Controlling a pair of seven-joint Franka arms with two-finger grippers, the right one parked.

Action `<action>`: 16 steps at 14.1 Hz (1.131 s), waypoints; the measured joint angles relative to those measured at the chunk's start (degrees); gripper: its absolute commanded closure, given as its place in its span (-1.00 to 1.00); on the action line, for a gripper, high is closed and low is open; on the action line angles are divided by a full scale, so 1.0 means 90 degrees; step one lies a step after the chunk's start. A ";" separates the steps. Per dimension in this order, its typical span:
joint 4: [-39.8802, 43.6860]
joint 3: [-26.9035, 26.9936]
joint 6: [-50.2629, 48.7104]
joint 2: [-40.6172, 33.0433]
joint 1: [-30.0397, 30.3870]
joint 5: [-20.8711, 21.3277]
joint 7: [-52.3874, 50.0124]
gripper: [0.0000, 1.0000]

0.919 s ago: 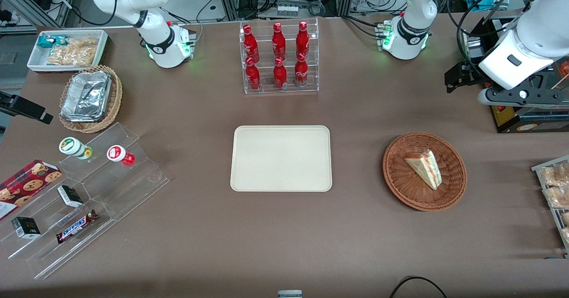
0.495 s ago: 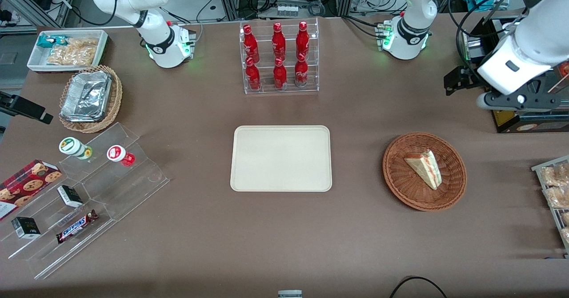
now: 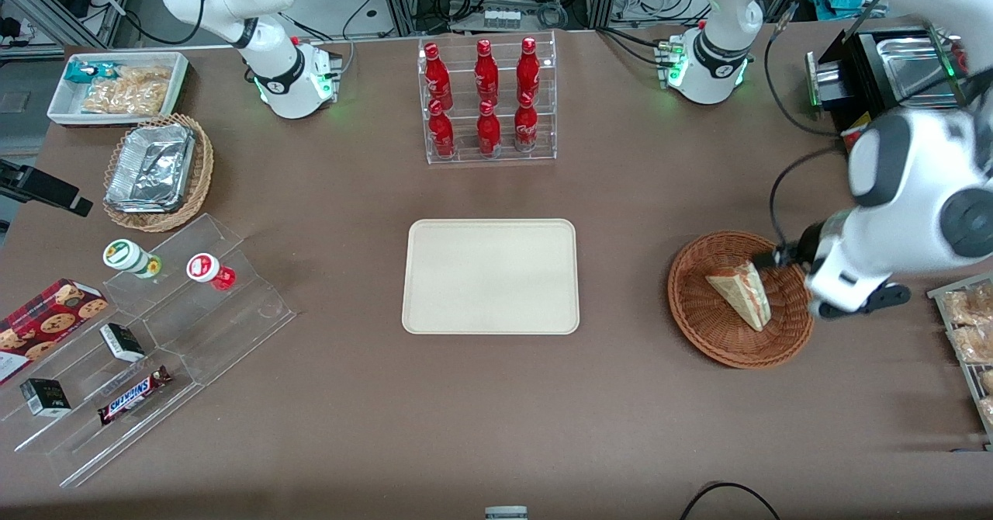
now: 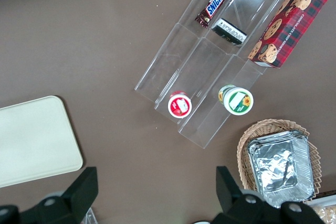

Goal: Place sandwich from basket to tray
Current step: 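Move the left gripper down over the sandwich in the wicker basket, then close the left gripper on the wrapped sandwich and lift it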

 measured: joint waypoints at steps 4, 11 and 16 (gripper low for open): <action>-0.0579 -0.0009 0.1299 0.0740 -0.0008 0.0001 -0.1572 -1.00; -0.0895 0.0129 0.1733 0.0988 0.0014 0.0001 -0.1682 -1.00; -0.0628 0.0121 0.1740 0.0950 -0.0010 0.0000 -0.1712 -1.00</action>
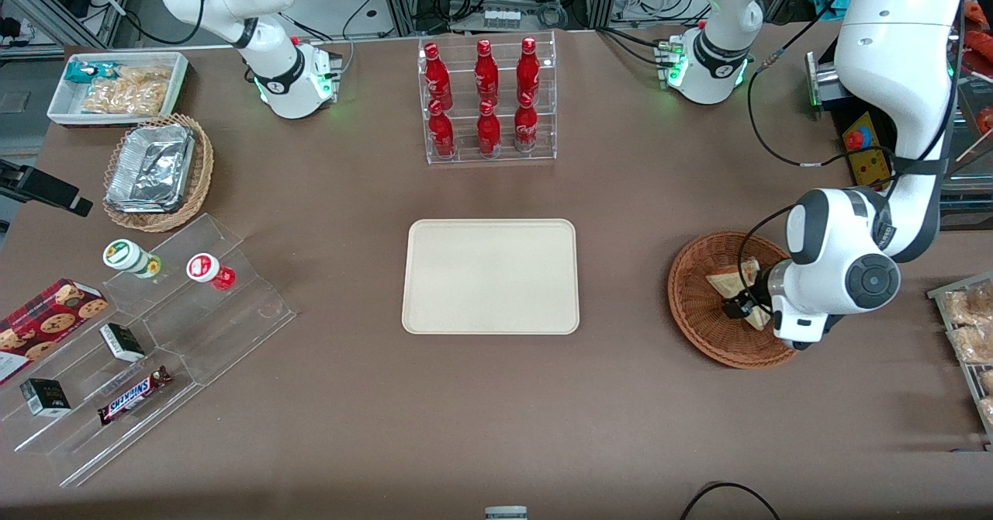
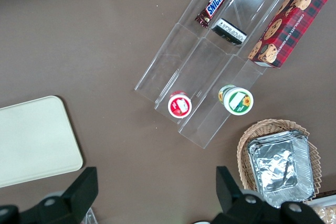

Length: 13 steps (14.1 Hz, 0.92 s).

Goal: Place sandwich from basket to tray
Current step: 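Close the left gripper on the wrapped sandwich and lift it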

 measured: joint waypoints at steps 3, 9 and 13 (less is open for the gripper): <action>0.0272 0.0001 -0.0342 -0.0025 -0.0007 0.0169 0.0000 -1.00; -0.0266 0.0179 0.0388 0.0244 0.0029 0.0254 -0.0008 -0.35; -0.0374 0.0152 0.0783 0.0331 0.0002 0.0242 -0.0757 0.82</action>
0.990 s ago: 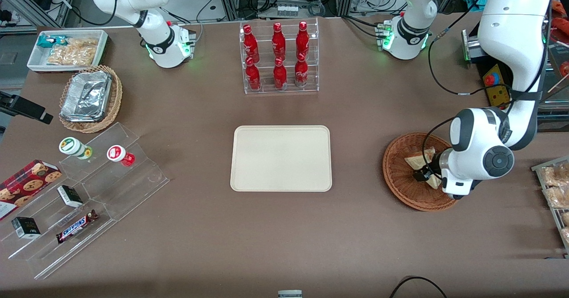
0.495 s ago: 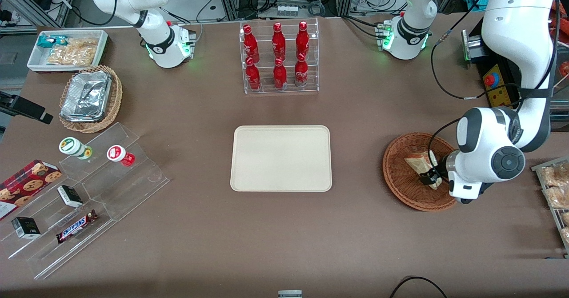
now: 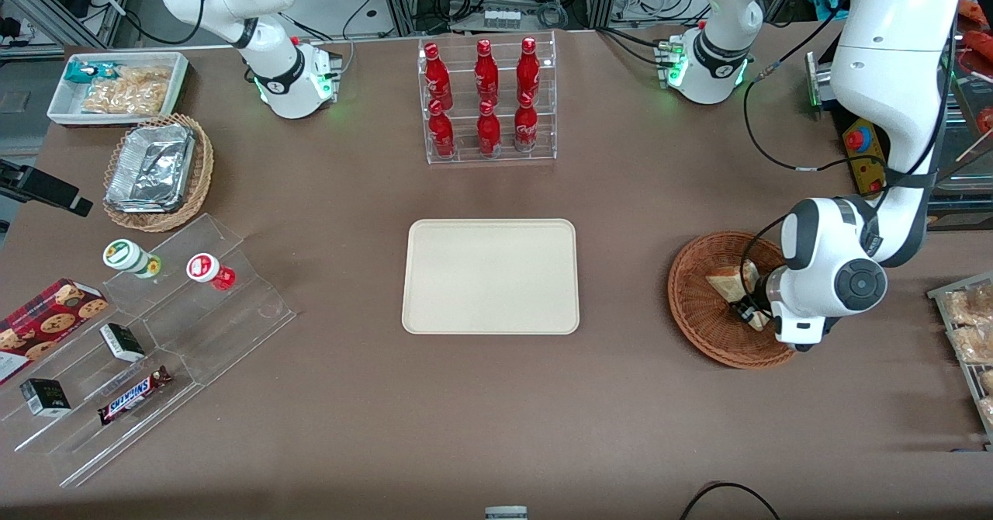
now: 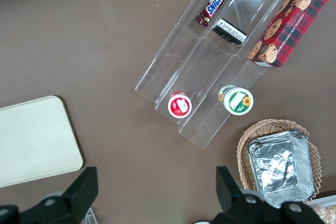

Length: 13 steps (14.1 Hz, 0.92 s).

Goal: Place sandwich from basket to tray
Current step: 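Close the left gripper on the wrapped sandwich and lift it, then carry the sandwich with the left gripper over the cream tray and lower it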

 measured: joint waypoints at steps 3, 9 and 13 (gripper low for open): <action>0.0263 -0.0167 -0.0058 -0.0162 -0.0042 0.0029 -0.0195 0.90; 0.1166 -0.1519 -0.1207 -0.0477 -0.0173 0.0394 0.0715 0.88; 0.1812 -0.1968 -0.1683 -0.0003 -0.1468 0.0820 0.0708 0.87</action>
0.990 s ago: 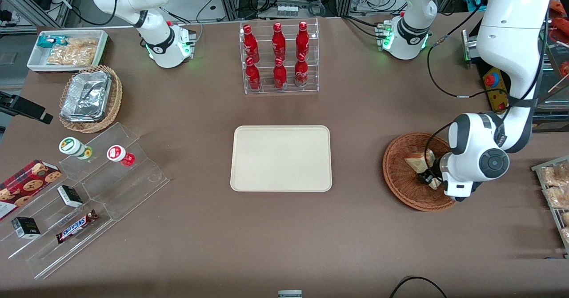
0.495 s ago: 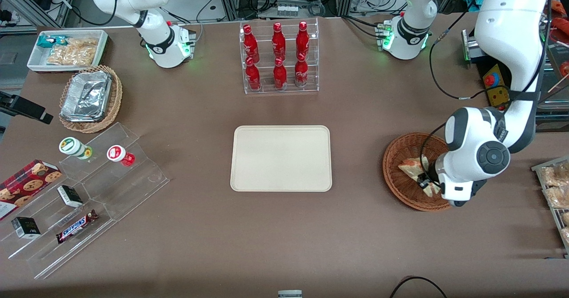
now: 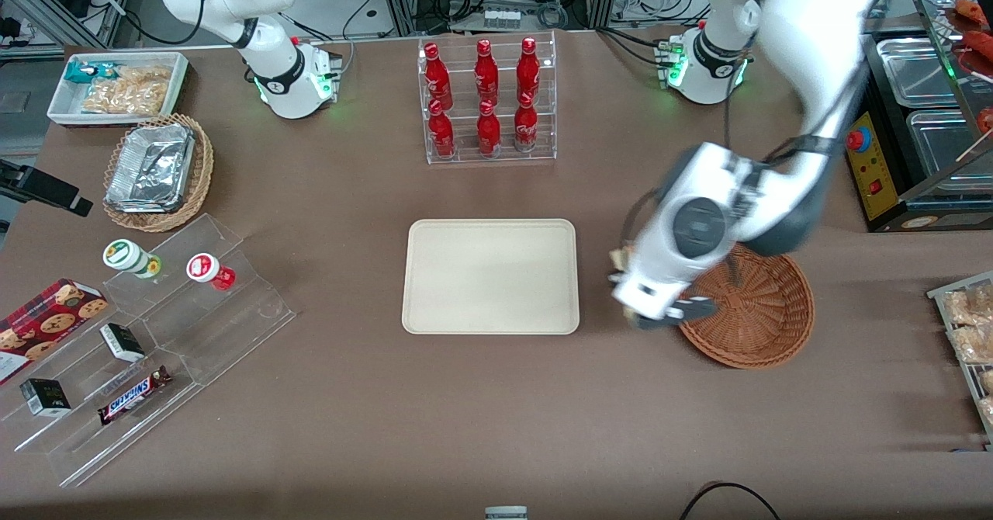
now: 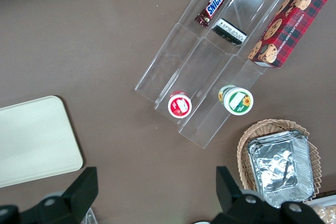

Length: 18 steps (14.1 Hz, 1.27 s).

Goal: Place sandwich from basket to tray
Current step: 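Carry the sandwich with the left gripper over the cream tray and lower it, then open the left gripper and raise it back toward the basket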

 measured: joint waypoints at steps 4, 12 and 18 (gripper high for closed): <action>0.0637 0.0044 0.0021 0.0906 -0.1330 0.0052 -0.0600 0.83; 0.2743 0.0242 0.0169 0.2760 -0.2569 0.0328 -0.1352 -0.30; 0.2954 0.0561 0.0268 0.2848 -0.2892 0.1581 -0.1552 -1.00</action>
